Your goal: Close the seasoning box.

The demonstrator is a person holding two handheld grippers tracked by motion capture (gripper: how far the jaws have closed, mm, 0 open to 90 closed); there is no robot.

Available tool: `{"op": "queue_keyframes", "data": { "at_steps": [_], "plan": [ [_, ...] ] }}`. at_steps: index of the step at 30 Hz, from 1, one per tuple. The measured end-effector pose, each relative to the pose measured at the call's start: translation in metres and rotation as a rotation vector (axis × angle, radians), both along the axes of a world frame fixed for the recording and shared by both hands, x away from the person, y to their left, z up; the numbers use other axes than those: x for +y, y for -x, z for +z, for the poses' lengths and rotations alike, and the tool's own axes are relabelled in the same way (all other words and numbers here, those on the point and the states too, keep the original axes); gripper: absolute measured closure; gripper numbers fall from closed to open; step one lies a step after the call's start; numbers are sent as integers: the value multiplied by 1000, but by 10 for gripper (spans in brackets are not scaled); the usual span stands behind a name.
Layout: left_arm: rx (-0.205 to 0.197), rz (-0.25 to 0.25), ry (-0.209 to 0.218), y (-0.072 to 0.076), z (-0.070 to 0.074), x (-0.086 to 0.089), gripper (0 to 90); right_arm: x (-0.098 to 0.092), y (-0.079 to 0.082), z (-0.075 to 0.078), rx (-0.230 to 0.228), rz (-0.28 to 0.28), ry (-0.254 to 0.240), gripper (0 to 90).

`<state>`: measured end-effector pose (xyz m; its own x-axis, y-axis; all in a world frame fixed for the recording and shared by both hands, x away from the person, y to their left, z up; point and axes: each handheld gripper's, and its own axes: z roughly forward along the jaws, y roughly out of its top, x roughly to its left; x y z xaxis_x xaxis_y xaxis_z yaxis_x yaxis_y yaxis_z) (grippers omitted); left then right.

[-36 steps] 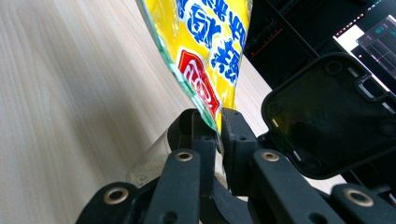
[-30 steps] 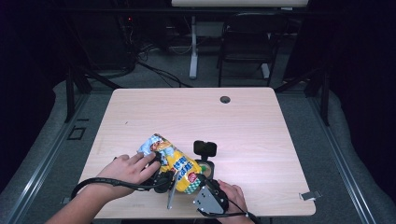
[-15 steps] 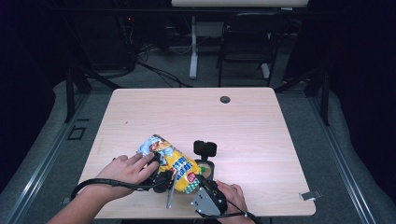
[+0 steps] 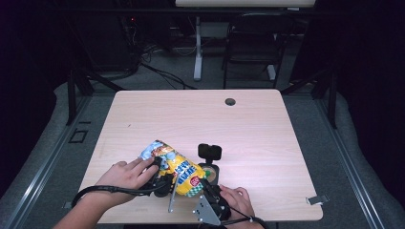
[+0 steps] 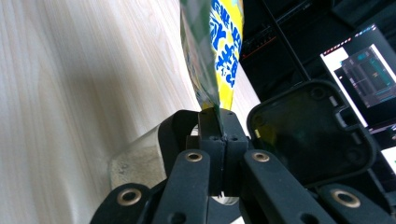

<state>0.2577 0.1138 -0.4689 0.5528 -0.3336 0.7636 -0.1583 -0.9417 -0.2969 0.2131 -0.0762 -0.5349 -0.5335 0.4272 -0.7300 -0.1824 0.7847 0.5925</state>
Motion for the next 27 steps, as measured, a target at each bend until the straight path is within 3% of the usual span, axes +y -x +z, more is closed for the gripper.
{"op": "queue_keyframes", "data": {
  "at_steps": [6, 18, 21, 22, 27],
  "plan": [
    [25, 33, 92, 0, -11, 7, 800, 1, 1, 3, -33, -8, 64, 900],
    [60, 74, 252, -3, -24, 18, 779, 5, -1, 11, -74, 6, 89, 900],
    [82, 88, 289, -4, -28, 20, 770, 6, -1, 13, -84, 9, 101, 900],
    [88, 94, 338, -5, -30, 23, 766, 6, -1, 14, -85, 10, 102, 900],
    [124, 118, 397, -8, -34, 29, 753, 9, -2, 18, -98, 13, 113, 900]
  ]
}}
